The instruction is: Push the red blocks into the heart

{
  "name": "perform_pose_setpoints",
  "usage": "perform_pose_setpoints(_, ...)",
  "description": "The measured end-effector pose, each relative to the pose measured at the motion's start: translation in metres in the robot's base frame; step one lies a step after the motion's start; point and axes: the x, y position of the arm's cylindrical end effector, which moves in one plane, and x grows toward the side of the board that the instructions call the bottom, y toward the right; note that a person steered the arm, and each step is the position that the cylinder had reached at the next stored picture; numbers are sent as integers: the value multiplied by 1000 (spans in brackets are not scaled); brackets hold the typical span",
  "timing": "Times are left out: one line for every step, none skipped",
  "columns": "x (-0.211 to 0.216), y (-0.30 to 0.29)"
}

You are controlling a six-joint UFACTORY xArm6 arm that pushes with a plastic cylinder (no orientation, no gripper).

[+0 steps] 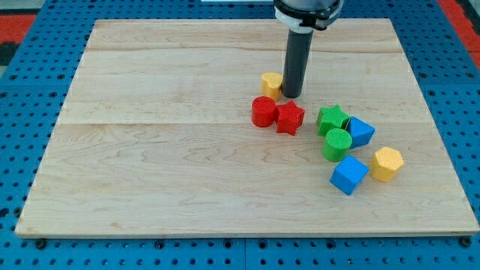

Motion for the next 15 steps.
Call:
perform_pose_setpoints(57,21)
perform_pose_setpoints(83,3)
perform_pose_setpoints(88,-56)
perform_pose_setpoints(44,-75)
perform_pose_setpoints(26,-63)
perform_pose_setpoints(63,-63)
perform_pose_setpoints(86,-82)
perform_pose_setpoints(77,-157)
perform_pose_setpoints(53,-183)
perform_pose_setpoints(24,-181)
perform_pose_setpoints(16,-158)
perform_pose_setpoints(16,-137)
perform_pose_setpoints(25,-117)
perform_pose_setpoints(41,-111)
perform_pose_setpoints(61,-111)
